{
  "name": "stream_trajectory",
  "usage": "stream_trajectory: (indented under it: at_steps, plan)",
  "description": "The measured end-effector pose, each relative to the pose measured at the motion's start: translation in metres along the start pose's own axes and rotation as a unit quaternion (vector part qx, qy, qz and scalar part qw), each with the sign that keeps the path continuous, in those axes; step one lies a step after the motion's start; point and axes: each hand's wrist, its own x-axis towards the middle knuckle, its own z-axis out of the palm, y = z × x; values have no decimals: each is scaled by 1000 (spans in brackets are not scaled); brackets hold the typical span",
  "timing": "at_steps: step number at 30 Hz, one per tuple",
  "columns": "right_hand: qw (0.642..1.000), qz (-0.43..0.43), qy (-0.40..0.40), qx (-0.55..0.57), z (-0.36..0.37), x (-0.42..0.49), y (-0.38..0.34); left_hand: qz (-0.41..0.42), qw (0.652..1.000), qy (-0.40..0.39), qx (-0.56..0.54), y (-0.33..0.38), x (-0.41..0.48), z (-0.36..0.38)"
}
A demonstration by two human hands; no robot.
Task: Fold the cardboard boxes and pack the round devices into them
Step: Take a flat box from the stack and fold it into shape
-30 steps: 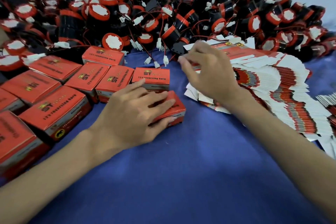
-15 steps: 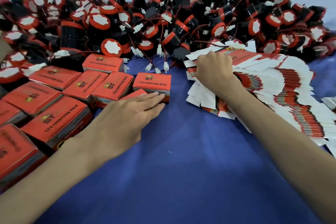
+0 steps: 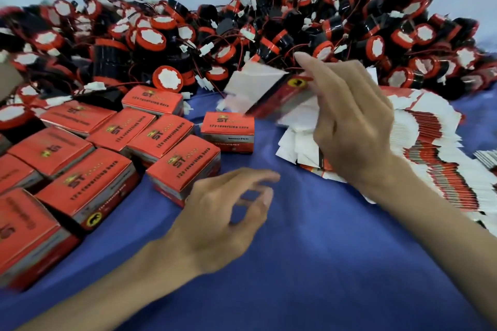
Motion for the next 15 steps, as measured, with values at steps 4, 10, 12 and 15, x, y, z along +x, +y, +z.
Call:
stream_trajectory:
  at_steps: [4, 10, 12, 15]
  plan:
    - [977, 186, 18, 98, -17, -2, -11, -160, 963, 10, -215, -11, 0, 7]
    - [841, 433, -250, 207, -13, -56, -39, -148, 939, 75, -302, -14, 0, 5]
    - [805, 445, -324, 223, -11, -62, -48, -161, 932, 76, -315, -17, 0, 4]
    - [755, 461, -381, 267, -9, -64, -51, -155, 934, 24, -321, -17, 0, 2]
